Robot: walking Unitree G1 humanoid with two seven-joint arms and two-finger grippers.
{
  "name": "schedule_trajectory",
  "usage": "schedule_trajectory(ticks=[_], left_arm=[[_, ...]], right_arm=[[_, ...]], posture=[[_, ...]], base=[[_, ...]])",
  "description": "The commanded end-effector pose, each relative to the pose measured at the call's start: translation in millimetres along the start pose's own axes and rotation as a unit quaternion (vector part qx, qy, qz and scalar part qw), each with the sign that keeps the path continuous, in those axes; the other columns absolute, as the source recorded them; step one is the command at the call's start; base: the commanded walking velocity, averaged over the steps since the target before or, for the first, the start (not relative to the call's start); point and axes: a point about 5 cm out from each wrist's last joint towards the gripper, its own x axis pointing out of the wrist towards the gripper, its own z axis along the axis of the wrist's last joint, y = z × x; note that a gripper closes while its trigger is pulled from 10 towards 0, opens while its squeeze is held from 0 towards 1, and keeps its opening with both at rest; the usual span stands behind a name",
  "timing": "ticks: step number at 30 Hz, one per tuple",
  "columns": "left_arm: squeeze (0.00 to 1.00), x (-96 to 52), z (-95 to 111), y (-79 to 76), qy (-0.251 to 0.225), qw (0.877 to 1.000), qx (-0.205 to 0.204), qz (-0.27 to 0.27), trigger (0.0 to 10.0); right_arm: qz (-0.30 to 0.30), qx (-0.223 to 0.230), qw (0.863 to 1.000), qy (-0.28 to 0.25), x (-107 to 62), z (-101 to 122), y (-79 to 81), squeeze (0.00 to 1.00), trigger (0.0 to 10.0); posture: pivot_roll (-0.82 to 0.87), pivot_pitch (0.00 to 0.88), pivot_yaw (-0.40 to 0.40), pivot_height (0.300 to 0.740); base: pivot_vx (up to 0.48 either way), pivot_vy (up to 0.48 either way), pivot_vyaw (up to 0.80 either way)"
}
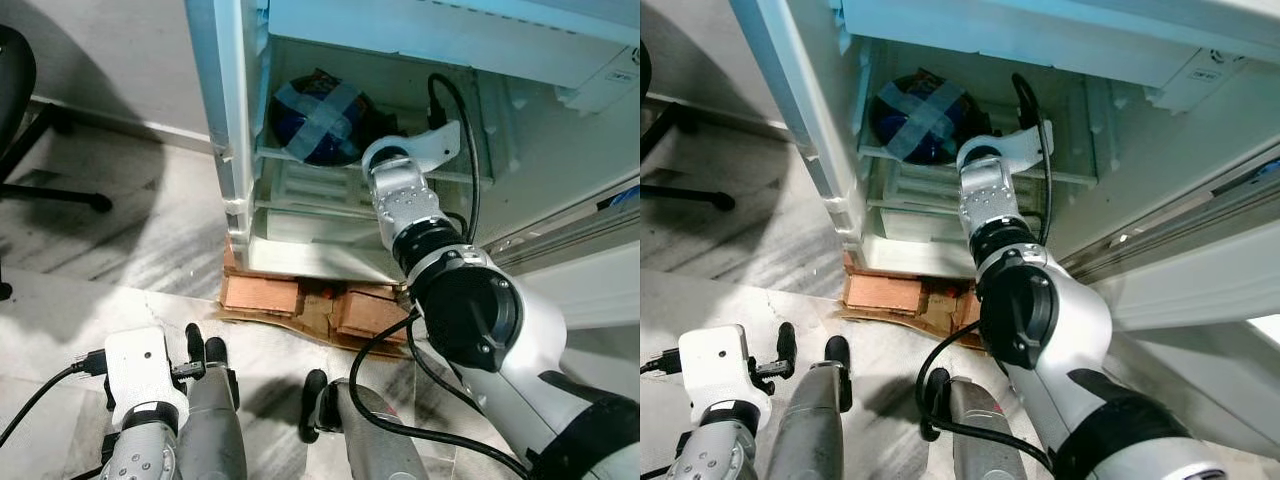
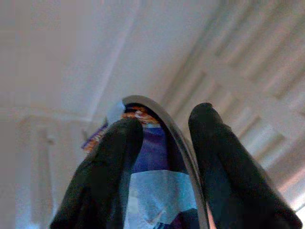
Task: Restocking fridge
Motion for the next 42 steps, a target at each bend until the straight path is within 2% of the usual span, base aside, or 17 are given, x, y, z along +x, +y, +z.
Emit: schedule_trajectory(ticks=[1,5,10,12,13,14,17,21,25,26,30,31,32,37,40,41,42], left_arm=[[0.00,2.5,-4.3,-1.5,0.011,1.000,-0.005,0.008,10.0],[0.00,9.0,-2.2,-2.6,0.003,1.000,-0.005,0.003,10.0],[0.00,15.3,-0.7,-3.3,-0.003,1.000,-0.005,0.000,10.0],[0.00,20.5,2.1,-4.6,-0.011,1.000,-0.003,-0.003,10.0],[0.00,20.5,2.1,-4.6,-0.011,1.000,-0.003,-0.003,10.0],[0.00,24.4,3.9,-5.3,-0.016,1.000,-0.003,-0.004,10.0],[0.00,28.0,6.3,-6.3,-0.023,1.000,-0.003,-0.008,10.0],[0.00,36.5,10.9,-10.4,-0.045,0.998,0.009,-0.035,10.0],[0.00,40.8,11.8,-14.6,-0.065,0.995,0.030,-0.064,10.0],[0.00,42.4,9.7,-15.3,-0.067,0.994,0.038,-0.076,10.0],[0.00,45.3,6.9,-14.2,-0.068,0.993,0.048,-0.085,10.0],[0.00,46.1,6.5,-15.9,-0.070,0.991,0.051,-0.101,10.0],[0.00,47.5,7.0,-19.8,-0.077,0.987,0.062,-0.128,10.0],[0.00,53.2,9.1,-26.0,-0.094,0.981,0.080,-0.149,10.0],[0.00,54.9,7.6,-28.1,-0.100,0.979,0.082,-0.160,10.0],[0.00,56.7,5.3,-28.4,-0.100,0.978,0.081,-0.164,10.0],[0.00,56.7,5.3,-28.4,-0.100,0.978,0.081,-0.164,10.0]], right_arm=[[0.015,-0.023,1.000,-0.011,1.9,10.0,1.6,1.00,10.0],[0.030,-0.052,0.998,-0.017,2.9,17.7,0.6,1.00,10.0],[0.027,-0.083,0.996,-0.019,2.7,23.9,-10.3,1.00,10.0],[0.031,-0.113,0.993,-0.014,1.9,25.6,-18.1,1.00,10.0],[0.031,-0.113,0.993,-0.014,1.9,25.6,-18.1,1.00,10.0],[0.039,-0.144,0.989,-0.011,1.5,26.8,-20.3,1.00,10.0],[0.052,-0.176,0.983,-0.009,1.2,29.3,-22.3,1.00,10.0],[0.092,-0.256,0.962,0.005,-1.2,34.2,-31.1,1.00,10.0],[0.123,-0.311,0.942,0.025,-7.1,31.0,-46.0,1.00,10.0],[0.141,-0.335,0.931,0.037,-11.5,26.8,-53.7,1.00,10.0],[0.167,-0.362,0.916,0.054,-18.1,19.8,-62.3,1.00,10.0],[0.181,-0.381,0.905,0.061,-23.7,18.2,-68.3,0.64,10.0],[0.199,-0.407,0.889,0.070,-35.2,16.4,-78.2,0.00,10.0],[0.222,-0.446,0.864,0.071,-63.3,18.7,-94.5,0.00,10.0],[0.209,-0.448,0.867,0.062,-81.3,22.4,-104.8,0.00,10.0],[0.198,-0.479,0.854,0.040,-97.4,27.5,-112.7,0.00,10.0],[0.198,-0.479,0.854,0.040,-97.4,27.5,-112.7,0.00,10.0]], posture=[[0.33,0.382,-0.191,0.740],[0.32,0.361,-0.182,0.740],[0.32,0.346,-0.175,0.740],[0.32,0.324,-0.169,0.740],[0.32,0.324,-0.169,0.740],[0.32,0.313,-0.165,0.740],[0.31,0.297,-0.160,0.740],[0.29,0.251,-0.145,0.740],[0.26,0.211,-0.132,0.740],[0.25,0.196,-0.121,0.740],[0.23,0.175,-0.107,0.740],[0.22,0.164,-0.095,0.740],[0.20,0.142,-0.077,0.740],[0.18,0.110,-0.055,0.740],[0.16,0.075,-0.051,0.740],[0.16,0.059,-0.051,0.740],[0.16,0.059,-0.051,0.740]], base=[[0.000,0.000,0.00],[0.000,0.000,0.00],[0.000,0.000,0.00],[0.000,0.000,0.00],[0.000,0.000,0.00],[0.000,0.000,0.00],[0.000,0.000,0.00],[0.000,0.000,0.00],[0.000,0.000,0.00],[0.000,0.000,0.00],[0.000,0.000,0.00],[0.000,0.000,0.00],[0.000,0.000,0.00],[0.000,0.000,0.00],[0.000,0.000,0.00],[0.000,0.000,0.00],[0.000,0.000,0.00]])
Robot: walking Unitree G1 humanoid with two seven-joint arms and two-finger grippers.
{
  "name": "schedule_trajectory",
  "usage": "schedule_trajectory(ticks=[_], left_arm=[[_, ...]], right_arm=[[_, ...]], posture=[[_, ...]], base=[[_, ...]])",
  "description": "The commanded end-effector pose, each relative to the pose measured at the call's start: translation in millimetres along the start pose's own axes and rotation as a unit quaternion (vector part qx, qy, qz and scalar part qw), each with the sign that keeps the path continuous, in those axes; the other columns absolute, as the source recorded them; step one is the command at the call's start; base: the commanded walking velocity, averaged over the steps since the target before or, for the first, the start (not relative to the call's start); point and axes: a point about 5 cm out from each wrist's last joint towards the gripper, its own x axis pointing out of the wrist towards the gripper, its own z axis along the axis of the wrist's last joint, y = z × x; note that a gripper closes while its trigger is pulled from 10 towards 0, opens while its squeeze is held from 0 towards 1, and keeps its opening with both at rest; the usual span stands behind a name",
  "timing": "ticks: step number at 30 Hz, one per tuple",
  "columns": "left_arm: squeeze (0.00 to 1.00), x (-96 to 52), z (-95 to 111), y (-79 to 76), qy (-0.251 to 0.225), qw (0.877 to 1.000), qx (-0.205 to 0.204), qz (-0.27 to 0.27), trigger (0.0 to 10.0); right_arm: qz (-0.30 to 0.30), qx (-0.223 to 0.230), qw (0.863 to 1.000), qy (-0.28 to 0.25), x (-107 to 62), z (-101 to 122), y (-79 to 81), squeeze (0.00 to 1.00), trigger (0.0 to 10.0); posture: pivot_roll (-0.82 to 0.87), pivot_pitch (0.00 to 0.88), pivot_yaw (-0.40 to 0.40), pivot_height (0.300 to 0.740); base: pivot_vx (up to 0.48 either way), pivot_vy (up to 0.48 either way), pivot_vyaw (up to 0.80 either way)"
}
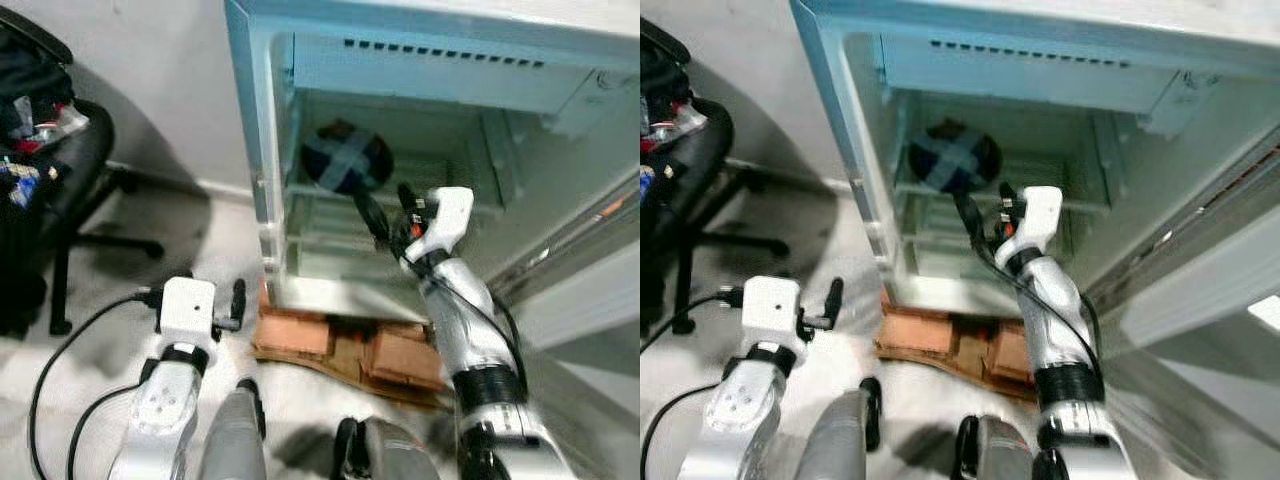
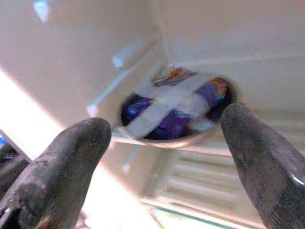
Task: Restocking fridge
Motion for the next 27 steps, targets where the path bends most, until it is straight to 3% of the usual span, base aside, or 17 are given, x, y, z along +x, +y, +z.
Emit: schedule_trajectory(ticks=[1,6,9,20,27], left_arm=[[0.00,-1.6,-6.6,-1.2,0.008,1.000,0.001,-0.009,10.0],[0.00,3.4,-12.4,-1.2,0.009,1.000,0.005,-0.010,10.0],[0.00,6.5,-12.7,-1.2,0.004,1.000,0.009,-0.012,10.0],[0.00,20.0,-16.4,-7.9,-0.006,0.999,0.020,-0.041,10.0],[0.00,23.9,-17.1,-7.1,-0.010,0.999,0.007,-0.030,10.0]], right_arm=[[-0.013,-0.033,0.999,-0.008,-10.6,5.0,0.0,0.00,10.0],[-0.112,-0.046,0.993,-0.005,-48.4,-4.8,-9.7,0.00,10.0],[-0.111,-0.074,0.991,-0.006,-54.2,-4.8,-6.9,0.00,10.0],[-0.143,-0.065,0.987,0.035,-74.0,-19.7,-12.1,0.00,10.0],[-0.149,-0.061,0.987,0.027,-67.0,-13.3,-19.0,0.00,10.0]], posture=[[0.16,0.059,-0.051,0.740],[0.13,0.014,-0.037,0.740],[0.11,0.004,-0.025,0.740],[0.07,0.000,-0.012,0.740],[0.07,0.000,-0.012,0.740]], base=[[0.000,0.000,0.00],[0.000,0.000,0.00],[0.000,0.000,0.00],[-0.024,0.000,0.00],[-0.275,0.000,-0.13]])
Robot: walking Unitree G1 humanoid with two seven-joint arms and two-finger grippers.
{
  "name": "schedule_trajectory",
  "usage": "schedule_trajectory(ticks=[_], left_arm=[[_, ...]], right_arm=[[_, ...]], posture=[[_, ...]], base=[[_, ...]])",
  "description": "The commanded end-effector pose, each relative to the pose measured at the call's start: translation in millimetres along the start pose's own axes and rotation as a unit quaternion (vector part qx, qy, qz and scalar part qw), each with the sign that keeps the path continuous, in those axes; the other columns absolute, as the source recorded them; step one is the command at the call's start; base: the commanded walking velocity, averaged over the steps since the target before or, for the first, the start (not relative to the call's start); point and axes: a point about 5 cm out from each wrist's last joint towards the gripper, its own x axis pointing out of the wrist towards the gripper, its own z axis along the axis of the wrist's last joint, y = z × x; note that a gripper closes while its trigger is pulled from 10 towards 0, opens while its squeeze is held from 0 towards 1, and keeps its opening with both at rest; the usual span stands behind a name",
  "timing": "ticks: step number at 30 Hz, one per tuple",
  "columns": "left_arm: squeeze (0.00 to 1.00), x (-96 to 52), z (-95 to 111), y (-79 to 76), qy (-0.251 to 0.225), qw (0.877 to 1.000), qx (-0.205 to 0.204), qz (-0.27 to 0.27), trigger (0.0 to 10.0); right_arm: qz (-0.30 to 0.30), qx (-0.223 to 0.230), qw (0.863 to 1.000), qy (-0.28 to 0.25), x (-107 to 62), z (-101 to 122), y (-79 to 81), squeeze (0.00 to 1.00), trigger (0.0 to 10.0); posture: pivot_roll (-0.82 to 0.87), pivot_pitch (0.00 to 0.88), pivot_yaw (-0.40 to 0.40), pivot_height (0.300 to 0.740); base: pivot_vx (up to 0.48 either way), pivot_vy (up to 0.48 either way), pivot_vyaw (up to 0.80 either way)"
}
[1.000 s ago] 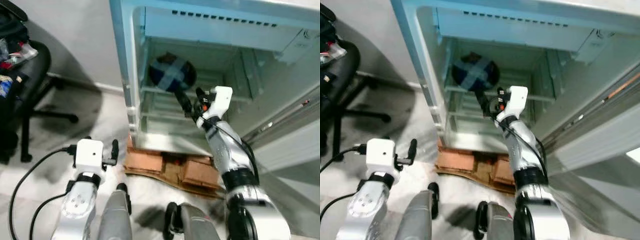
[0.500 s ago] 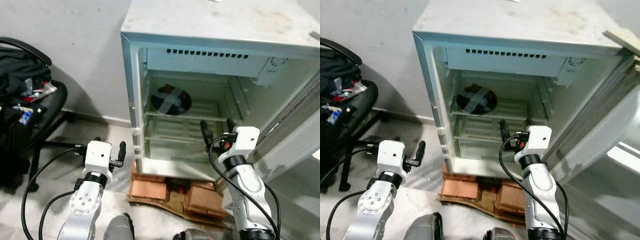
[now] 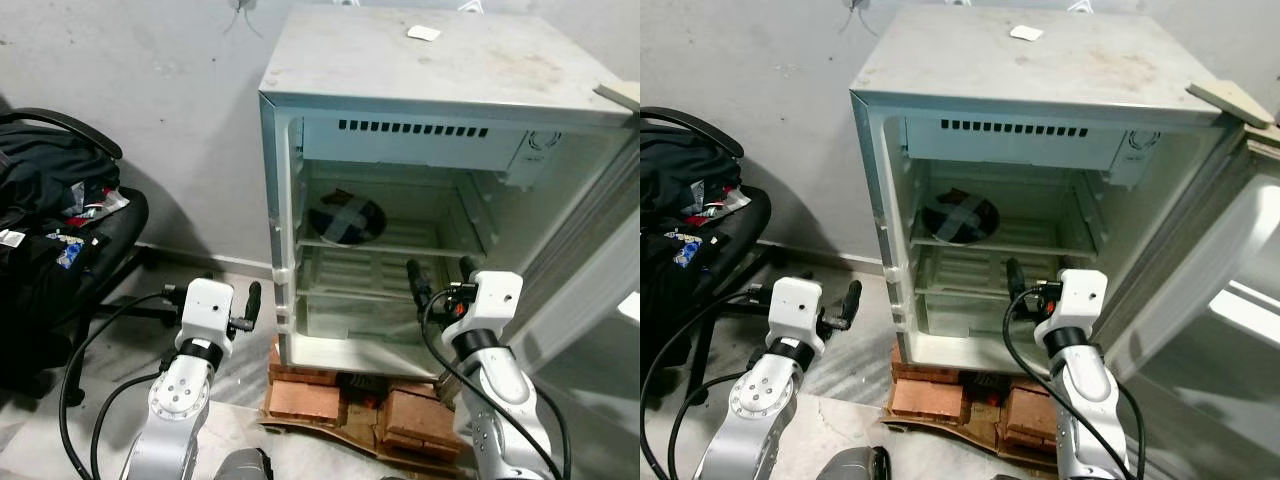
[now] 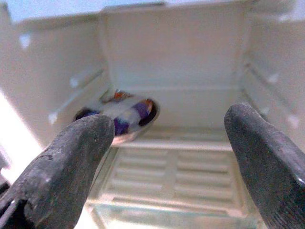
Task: Restocking fridge
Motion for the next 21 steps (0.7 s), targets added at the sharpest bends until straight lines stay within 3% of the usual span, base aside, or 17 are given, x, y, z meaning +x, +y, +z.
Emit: schedule_trajectory(ticks=[1,15,21], left_arm=[[0.00,1.4,-2.4,-0.1,0.004,1.000,0.001,-0.003,10.0],[0.00,2.4,-4.6,-2.7,0.006,1.000,0.000,-0.009,10.0],[0.00,2.8,-5.8,-4.6,0.008,1.000,-0.001,-0.012,10.0]], right_arm=[[-0.005,0.004,1.000,-0.002,2.5,2.2,-1.1,0.00,10.0],[0.000,0.008,1.000,0.000,6.2,2.9,1.9,0.00,10.0],[0.001,0.003,1.000,-0.004,8.0,4.9,2.3,0.00,10.0]], posture=[[0.07,0.000,-0.013,0.740],[0.06,0.000,-0.009,0.740],[0.06,0.000,-0.009,0.740]], base=[[-0.300,0.000,-0.52],[-0.313,0.000,-0.58],[-0.285,0.000,0.00]])
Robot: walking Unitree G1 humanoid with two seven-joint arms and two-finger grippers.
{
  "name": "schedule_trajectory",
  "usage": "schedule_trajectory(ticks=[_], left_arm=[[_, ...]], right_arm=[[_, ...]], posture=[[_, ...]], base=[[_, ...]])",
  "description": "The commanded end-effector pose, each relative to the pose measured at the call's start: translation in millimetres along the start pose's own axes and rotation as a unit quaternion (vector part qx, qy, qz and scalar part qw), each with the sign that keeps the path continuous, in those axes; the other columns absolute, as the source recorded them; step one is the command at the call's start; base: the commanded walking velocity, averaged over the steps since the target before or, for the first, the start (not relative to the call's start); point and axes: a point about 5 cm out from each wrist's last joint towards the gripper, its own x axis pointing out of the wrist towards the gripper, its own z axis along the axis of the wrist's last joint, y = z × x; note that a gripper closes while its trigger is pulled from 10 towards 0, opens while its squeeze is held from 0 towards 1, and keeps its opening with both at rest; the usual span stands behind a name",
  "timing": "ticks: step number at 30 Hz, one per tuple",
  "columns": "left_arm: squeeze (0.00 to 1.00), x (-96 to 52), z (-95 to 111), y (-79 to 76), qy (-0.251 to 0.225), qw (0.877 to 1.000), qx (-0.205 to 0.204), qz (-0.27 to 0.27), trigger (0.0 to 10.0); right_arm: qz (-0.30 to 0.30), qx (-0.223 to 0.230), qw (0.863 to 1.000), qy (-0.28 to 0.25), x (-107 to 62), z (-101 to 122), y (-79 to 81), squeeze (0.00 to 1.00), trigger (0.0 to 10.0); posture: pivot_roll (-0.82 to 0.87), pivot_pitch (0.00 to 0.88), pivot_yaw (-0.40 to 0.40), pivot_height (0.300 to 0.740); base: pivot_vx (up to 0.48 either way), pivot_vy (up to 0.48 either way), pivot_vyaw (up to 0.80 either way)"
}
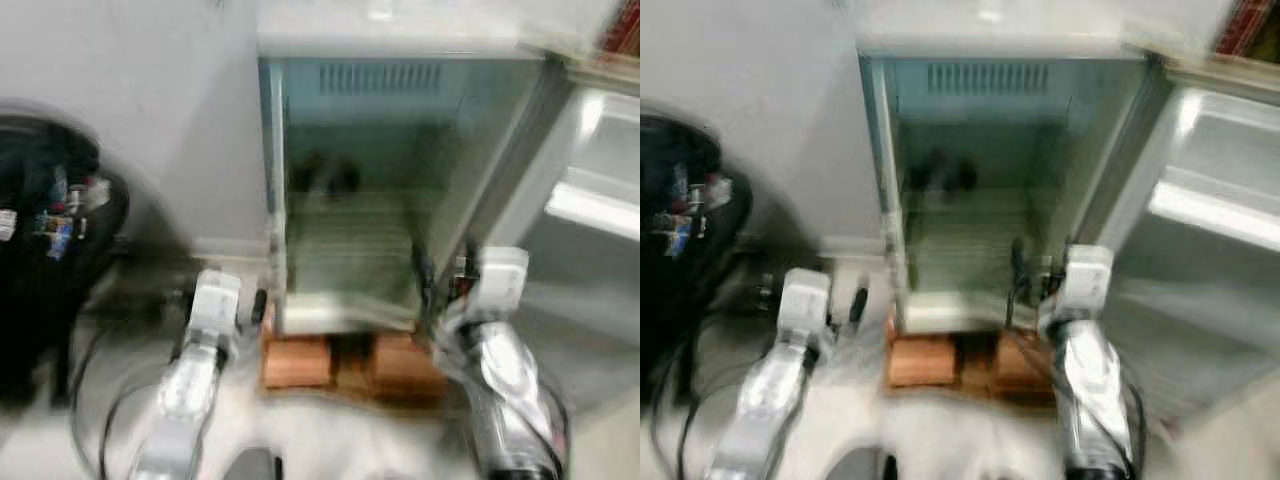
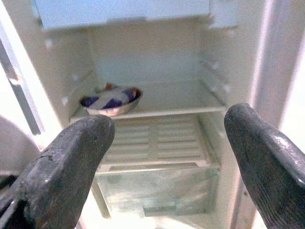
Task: Restocking fridge
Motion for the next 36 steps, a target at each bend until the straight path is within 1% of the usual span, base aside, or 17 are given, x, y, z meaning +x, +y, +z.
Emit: schedule_trajectory(ticks=[1,9,13,16,18,33,36], left_arm=[[0.00,0.6,2.9,-3.9,-0.007,1.000,-0.003,-0.007,10.0],[0.00,0.6,1.5,-3.7,-0.004,1.000,-0.002,-0.006,10.0],[0.00,1.2,0.7,-3.6,-0.001,1.000,0.008,-0.005,10.0],[0.00,1.7,0.9,-2.4,-0.002,1.000,0.002,-0.001,10.0],[0.00,2.1,0.5,-1.3,0.001,1.000,0.010,-0.003,10.0],[0.00,2.0,-1.9,-2.5,0.011,1.000,0.014,-0.005,10.0],[0.00,1.8,-3.1,-3.5,0.017,1.000,0.018,-0.007,10.0]], right_arm=[[-0.002,-0.004,1.000,-0.003,1.1,2.9,-2.9,0.00,10.0],[-0.009,-0.007,1.000,0.003,-0.1,0.4,-5.2,0.00,10.0],[-0.010,-0.008,1.000,0.006,-0.6,-1.1,-5.6,0.00,10.0],[-0.010,-0.008,1.000,0.006,-0.4,-1.3,-5.4,0.00,10.0],[-0.009,-0.009,1.000,0.006,1.5,-0.7,-4.9,0.00,10.0],[-0.004,-0.012,1.000,0.001,5.2,2.0,-3.6,0.00,10.0],[-0.003,-0.013,1.000,0.002,6.1,1.5,-2.4,0.00,10.0]], posture=[[0.06,0.000,-0.009,0.740],[0.06,0.000,-0.008,0.740],[0.06,0.000,-0.010,0.740],[0.06,0.000,-0.011,0.740],[0.06,0.000,-0.012,0.740],[0.06,0.000,-0.013,0.740],[0.06,0.012,-0.016,0.740]], base=[[-0.259,0.000,0.00],[-0.258,0.000,0.00],[0.000,0.000,0.00],[0.000,0.000,0.00],[0.000,0.000,0.00],[0.000,-0.459,0.00],[0.000,-0.471,0.00]])
